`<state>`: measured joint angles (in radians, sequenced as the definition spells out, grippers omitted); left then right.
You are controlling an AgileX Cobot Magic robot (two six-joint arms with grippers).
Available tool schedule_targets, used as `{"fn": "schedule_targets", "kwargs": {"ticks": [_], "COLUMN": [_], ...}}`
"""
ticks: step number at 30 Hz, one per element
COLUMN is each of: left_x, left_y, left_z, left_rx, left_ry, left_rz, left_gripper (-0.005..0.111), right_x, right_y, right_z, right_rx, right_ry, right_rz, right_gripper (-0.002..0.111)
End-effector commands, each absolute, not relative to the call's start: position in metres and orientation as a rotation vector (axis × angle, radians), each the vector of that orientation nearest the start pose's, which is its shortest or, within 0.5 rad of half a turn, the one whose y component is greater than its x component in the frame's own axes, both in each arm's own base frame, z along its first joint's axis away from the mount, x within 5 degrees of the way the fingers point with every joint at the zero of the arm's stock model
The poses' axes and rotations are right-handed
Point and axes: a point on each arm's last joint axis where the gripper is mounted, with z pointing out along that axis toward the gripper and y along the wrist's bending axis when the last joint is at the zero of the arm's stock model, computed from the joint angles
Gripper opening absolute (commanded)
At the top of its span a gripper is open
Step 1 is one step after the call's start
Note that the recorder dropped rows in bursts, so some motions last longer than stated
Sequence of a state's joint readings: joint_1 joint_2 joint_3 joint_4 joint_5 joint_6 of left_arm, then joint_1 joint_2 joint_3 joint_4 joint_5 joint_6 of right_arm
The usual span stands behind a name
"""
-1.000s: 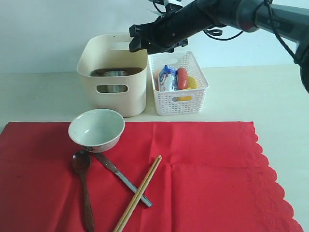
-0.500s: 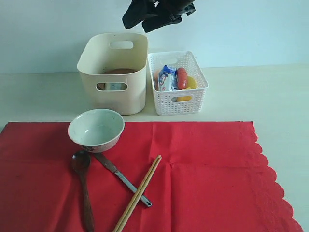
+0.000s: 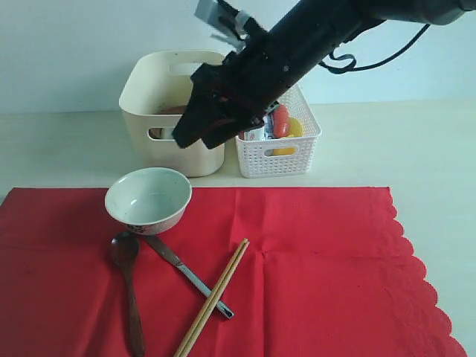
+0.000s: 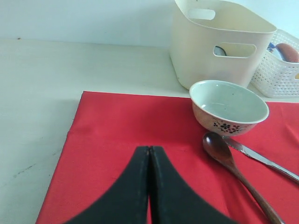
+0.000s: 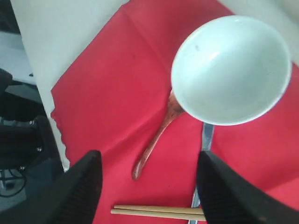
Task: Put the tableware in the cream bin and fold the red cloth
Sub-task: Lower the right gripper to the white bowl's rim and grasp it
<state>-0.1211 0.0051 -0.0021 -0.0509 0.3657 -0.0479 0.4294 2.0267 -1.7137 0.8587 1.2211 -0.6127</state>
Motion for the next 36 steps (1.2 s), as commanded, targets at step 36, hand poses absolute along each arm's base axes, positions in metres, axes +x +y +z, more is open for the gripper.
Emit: {"fn": "schedule_targets", "kwargs": {"ticks": [36], "left_x": [0.053], "left_y": [-0.008], "left_z": [0.181], "left_rx": [0.026], "left_ry": [1.843], "left_rz": [-0.172], "left_gripper": [0.0], "right_x": [0.391], "right_y": [0.297], "right_z": [0.13], "right_rx": [-0.597], "right_ry": [2.704], "right_rz": [0.609], "right_gripper": [0.054]}}
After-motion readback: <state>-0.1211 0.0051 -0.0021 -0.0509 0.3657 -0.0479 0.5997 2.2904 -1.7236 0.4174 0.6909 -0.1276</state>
